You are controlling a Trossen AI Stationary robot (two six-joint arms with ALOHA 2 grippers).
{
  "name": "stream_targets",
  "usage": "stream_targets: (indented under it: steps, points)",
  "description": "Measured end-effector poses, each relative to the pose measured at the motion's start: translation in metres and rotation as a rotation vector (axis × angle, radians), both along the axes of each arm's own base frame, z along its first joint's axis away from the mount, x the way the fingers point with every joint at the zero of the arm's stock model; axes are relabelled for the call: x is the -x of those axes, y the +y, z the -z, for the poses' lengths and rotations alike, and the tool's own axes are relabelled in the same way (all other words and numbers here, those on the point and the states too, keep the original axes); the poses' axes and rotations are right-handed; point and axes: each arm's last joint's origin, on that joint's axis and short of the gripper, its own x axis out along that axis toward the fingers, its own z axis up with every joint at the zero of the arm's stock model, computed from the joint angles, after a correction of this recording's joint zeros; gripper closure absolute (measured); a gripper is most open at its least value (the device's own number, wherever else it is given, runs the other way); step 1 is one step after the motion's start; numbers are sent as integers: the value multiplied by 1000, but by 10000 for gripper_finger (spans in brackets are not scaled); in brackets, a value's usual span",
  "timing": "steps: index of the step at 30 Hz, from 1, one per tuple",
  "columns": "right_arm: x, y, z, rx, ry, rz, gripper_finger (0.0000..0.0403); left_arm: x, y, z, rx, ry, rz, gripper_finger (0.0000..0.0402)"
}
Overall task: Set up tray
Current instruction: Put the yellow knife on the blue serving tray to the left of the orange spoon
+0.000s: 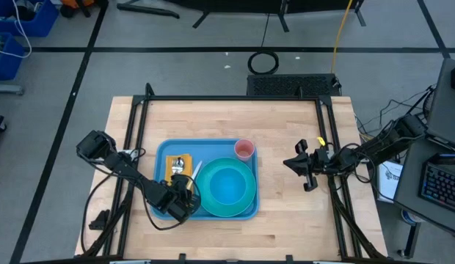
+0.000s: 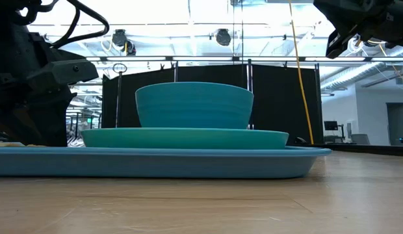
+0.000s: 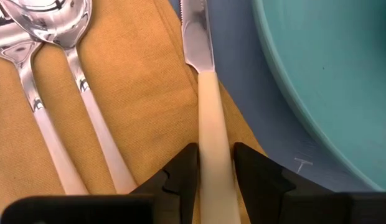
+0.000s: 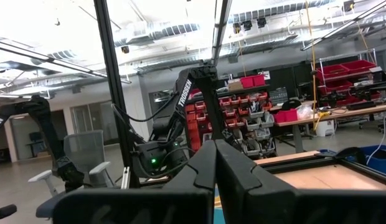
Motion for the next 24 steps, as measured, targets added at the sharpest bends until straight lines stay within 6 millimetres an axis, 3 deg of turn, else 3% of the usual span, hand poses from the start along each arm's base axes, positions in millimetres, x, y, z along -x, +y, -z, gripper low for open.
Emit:
stream_targets:
  steps: [6,11,24]
  points:
    - [0,0,0,0,0,0,403,2,-1,-1,6,6,6,294]
    - [0,0,0,0,0,-1,403,3,-1,-2,18,8,-18,336]
    - [0,0,0,0,0,-1,403,7,-3,-8,35,7,-27,336]
